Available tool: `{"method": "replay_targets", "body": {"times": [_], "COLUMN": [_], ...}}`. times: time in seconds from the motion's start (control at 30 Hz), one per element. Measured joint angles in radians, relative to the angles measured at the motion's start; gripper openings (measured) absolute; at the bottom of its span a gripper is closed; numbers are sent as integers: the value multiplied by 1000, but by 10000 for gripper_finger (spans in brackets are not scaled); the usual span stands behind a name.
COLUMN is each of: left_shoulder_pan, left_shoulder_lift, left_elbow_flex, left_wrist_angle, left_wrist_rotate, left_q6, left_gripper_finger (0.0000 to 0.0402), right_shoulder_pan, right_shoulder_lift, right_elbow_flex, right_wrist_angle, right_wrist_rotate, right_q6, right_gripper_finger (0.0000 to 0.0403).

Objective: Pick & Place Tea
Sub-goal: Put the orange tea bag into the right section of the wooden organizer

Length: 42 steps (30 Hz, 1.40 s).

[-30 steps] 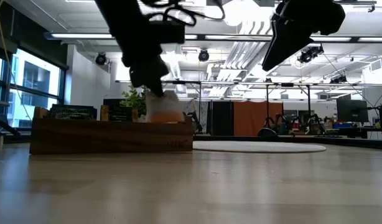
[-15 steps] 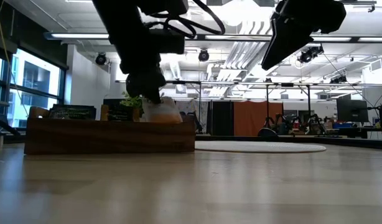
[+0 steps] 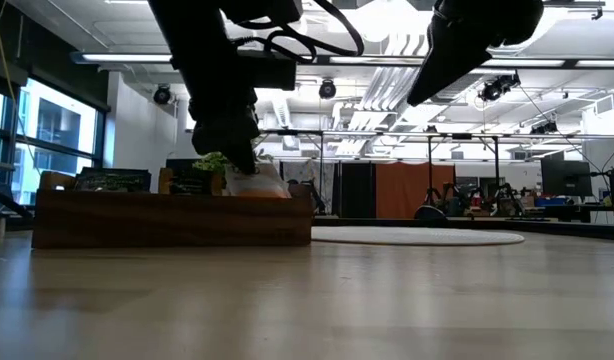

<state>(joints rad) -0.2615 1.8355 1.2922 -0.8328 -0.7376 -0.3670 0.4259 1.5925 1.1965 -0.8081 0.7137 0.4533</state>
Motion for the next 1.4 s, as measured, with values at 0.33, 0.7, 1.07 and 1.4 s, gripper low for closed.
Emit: {"method": "replay_targets", "body": {"times": [0.33, 0.7, 1.07, 1.4], "left_shoulder_pan": [0, 0, -42, -122], "left_shoulder_lift": [0, -2, -115, -292], "left_elbow_flex": [5, 266, 429, 339], "left_wrist_angle": [3, -305, -674, -738], "left_wrist_rotate": [37, 119, -32, -74], "left_q6": [0, 0, -163, -387], "left_gripper_finger": [130, 195, 195, 195], "right_shoulder_pan": [0, 8, 89, 155], "right_shoulder_lift": [0, 0, -104, -105], "right_elbow_flex": [0, 0, 39, -198], "right_wrist_angle": [56, 61, -212, -235], "right_wrist_rotate": [-36, -47, -453, -799], "right_q6": [-35, -36, 214, 388], "right_gripper_finger": [119, 113, 74, 159]}}
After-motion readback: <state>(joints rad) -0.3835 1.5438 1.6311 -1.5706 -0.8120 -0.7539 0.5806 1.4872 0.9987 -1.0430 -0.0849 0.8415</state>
